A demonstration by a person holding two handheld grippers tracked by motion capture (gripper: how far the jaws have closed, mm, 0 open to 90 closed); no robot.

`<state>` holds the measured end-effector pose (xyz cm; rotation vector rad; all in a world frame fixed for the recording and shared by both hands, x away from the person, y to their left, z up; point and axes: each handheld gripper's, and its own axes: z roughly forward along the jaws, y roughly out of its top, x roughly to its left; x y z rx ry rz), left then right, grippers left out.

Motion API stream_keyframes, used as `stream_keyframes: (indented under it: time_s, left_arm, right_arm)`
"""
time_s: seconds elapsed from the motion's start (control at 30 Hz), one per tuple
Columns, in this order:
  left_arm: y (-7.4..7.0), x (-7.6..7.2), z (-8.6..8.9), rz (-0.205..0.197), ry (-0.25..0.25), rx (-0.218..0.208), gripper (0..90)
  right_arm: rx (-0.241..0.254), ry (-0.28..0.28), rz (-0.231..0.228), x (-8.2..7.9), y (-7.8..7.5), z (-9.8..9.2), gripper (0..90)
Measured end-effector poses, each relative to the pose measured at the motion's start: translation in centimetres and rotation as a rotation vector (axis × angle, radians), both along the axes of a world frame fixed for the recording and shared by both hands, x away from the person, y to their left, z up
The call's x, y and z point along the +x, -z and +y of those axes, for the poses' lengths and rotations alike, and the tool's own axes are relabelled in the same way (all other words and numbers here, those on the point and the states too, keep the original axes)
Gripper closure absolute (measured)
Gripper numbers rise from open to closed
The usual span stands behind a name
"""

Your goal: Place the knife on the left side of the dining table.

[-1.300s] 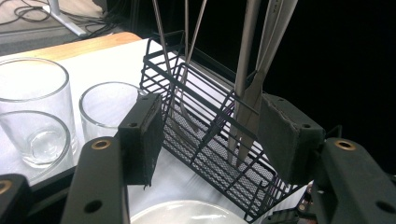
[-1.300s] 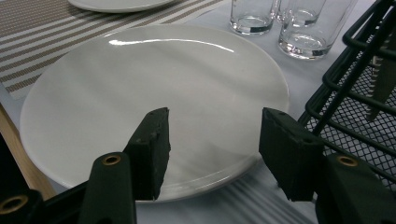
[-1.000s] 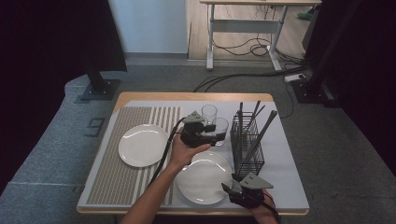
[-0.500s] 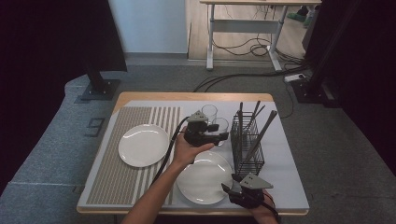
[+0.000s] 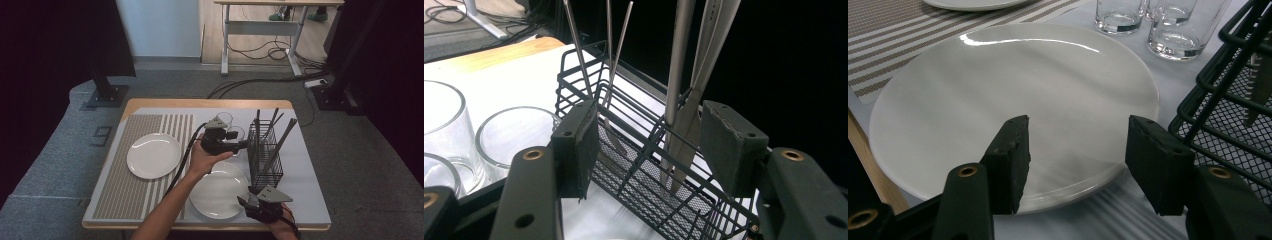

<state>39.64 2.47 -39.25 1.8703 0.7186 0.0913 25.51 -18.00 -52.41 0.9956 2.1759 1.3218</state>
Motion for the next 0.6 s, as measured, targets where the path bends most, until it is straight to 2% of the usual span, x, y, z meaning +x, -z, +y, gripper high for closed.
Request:
stream_keyframes:
  time_s: [0.6]
  left_arm:
    - [0.35,0.66,-0.92,0.013,-0.005,0.002,42.5]
  right_arm:
    - [-0.001,0.001,0.002,-0.01,0.03,-0.05,43.3]
